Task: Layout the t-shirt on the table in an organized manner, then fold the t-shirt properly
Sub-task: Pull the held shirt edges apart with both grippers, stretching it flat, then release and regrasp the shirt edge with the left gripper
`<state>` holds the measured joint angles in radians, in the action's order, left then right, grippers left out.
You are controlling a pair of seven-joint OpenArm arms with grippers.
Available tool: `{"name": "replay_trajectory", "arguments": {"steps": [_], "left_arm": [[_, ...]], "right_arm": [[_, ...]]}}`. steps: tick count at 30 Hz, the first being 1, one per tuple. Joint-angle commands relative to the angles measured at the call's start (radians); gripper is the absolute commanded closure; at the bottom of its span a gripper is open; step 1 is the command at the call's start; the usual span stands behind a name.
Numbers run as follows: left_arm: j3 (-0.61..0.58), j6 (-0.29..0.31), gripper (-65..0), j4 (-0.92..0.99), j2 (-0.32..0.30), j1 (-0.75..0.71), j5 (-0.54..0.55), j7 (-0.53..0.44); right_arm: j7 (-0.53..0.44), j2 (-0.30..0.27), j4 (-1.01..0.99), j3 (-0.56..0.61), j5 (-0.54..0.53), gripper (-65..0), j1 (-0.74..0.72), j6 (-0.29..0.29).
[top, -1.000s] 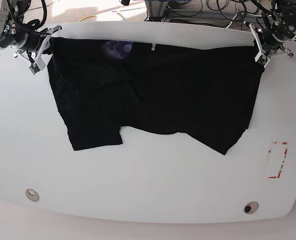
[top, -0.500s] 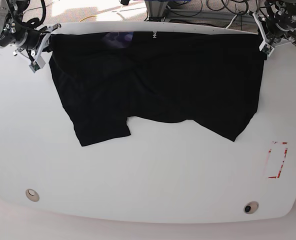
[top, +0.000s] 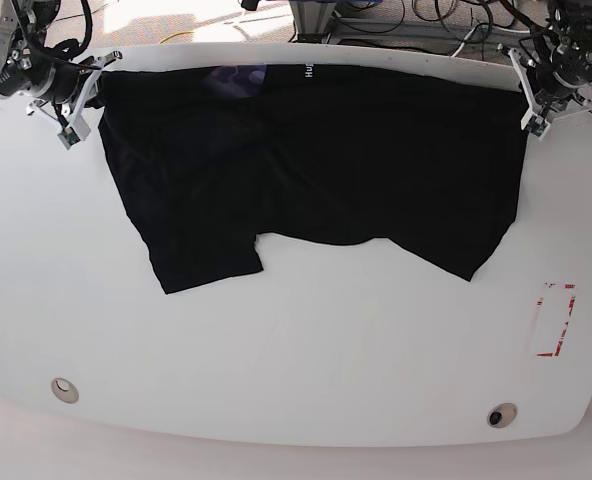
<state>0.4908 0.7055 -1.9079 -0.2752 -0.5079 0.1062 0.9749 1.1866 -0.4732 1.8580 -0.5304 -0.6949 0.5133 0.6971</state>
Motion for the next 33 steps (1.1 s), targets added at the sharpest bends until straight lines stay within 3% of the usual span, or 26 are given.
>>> {"name": "replay_trajectory", "arguments": {"steps": [1, 5, 8, 11, 24, 33], "left_arm": [[0.022, -0.007, -3.6, -0.02, -0.017, 0.062, 0.0, 0.077], [0.069, -0.007, -16.7, -0.02, -0.017, 0.139, 0.0, 0.183], [0.093, -0.007, -26.7, -0.02, -0.017, 0.196, 0.0, 0.217], [0.096, -0.007, -32.2, -0.02, -0.017, 0.236, -0.001, 0.221], [0.052, -0.007, -32.9, -0.017, -0.017, 0.377, -0.007, 0.221], [0.05, -0.007, -33.1, -0.017, -0.017, 0.391, -0.006, 0.221]], "right_arm": [[-0.007, -0.015, 0.016, -0.009, 0.001, -4.0, 0.0, 0.001], [-0.007, -0.014, 0.016, -0.009, -0.004, -4.0, 0.0, 0.001], [-0.007, -0.014, 0.016, -0.009, -0.004, -4.0, 0.0, 0.001], [-0.009, -0.012, 0.016, -0.009, -0.006, -4.0, 0.0, 0.001], [-0.01, 0.003, 0.016, -0.01, -0.006, -4.0, -0.002, 0.001], [-0.01, 0.014, 0.016, -0.01, -0.006, -4.0, -0.02, 0.001]]}}
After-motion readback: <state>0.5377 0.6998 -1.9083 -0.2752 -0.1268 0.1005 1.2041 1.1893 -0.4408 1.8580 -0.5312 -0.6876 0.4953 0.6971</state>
